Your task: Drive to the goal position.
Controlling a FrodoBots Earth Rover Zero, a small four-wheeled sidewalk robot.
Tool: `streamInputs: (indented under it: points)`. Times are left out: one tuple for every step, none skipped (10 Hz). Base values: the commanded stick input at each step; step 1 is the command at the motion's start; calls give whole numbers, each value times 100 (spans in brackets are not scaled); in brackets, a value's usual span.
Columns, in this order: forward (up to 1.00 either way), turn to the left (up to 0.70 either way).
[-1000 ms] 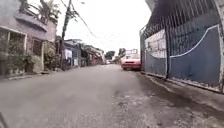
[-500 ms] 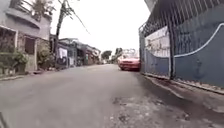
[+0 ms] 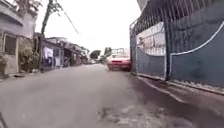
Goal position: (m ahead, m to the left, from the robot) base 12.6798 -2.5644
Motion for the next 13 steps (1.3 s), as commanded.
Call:
streamInputs:
  points:
    - [85, 9]
    - [85, 9]
    - [85, 9]
    - [85, 9]
    - [85, 9]
    - [85, 9]
    - [85, 9]
    - [85, 9]
    - [85, 9]
    - [85, 9]
    - [85, 9]
    - [85, 9]
    - [85, 9]
